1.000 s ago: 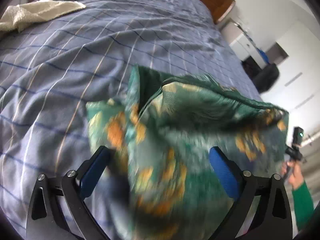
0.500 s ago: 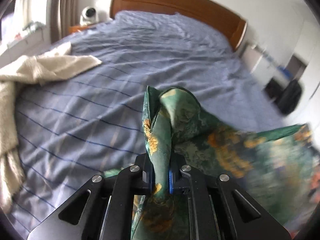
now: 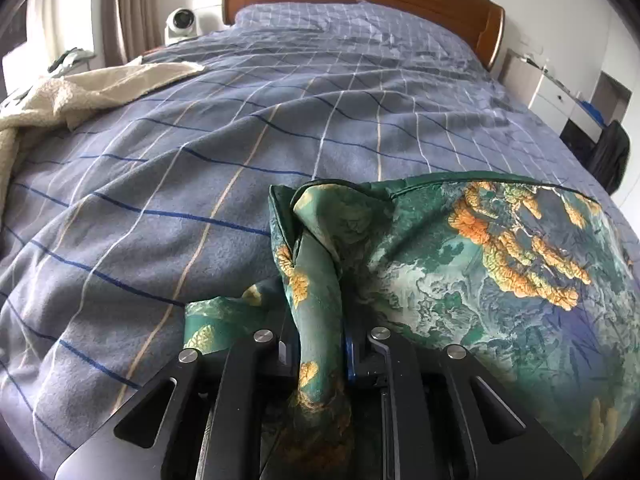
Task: Fold large clothes
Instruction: 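Lift the hem with both tools and fold it over toward the collar, then hold the folded hem down on the jacket with both tools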
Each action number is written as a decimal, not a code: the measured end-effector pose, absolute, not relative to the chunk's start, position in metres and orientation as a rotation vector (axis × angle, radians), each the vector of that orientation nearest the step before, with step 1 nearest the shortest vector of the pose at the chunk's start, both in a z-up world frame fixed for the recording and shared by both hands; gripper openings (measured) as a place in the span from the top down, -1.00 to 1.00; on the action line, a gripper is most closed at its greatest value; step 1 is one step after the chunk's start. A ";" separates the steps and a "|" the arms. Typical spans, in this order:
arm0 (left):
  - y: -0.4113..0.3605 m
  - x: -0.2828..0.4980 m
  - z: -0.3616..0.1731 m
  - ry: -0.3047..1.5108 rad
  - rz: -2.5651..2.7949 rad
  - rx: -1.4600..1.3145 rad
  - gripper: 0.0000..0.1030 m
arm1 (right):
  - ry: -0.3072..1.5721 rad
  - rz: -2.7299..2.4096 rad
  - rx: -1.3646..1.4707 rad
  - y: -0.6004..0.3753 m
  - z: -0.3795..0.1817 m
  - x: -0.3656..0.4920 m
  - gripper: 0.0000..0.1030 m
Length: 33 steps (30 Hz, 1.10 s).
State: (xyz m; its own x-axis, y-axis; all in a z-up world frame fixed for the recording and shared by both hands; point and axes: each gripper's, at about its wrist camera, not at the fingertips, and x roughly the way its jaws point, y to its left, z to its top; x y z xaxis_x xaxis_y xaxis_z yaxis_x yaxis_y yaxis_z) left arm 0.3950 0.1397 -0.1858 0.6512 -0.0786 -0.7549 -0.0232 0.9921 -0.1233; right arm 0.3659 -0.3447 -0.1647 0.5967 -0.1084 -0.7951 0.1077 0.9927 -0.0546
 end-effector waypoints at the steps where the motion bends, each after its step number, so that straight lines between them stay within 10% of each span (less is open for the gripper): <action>1: 0.136 0.394 -0.186 0.861 -0.031 -0.127 0.71 | 0.917 -0.126 0.001 -0.344 -0.166 0.364 0.75; 33: 0.136 0.397 -0.188 0.856 -0.034 -0.135 0.70 | 0.893 -0.158 -0.044 -0.338 -0.164 0.357 0.73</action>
State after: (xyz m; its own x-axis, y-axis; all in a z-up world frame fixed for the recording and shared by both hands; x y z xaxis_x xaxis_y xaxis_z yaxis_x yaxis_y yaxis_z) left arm 0.3970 0.1361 -0.1878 0.6559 -0.0837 -0.7502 -0.0246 0.9909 -0.1320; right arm 0.3574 -0.3381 -0.1636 0.6167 -0.1554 -0.7717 0.1189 0.9875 -0.1038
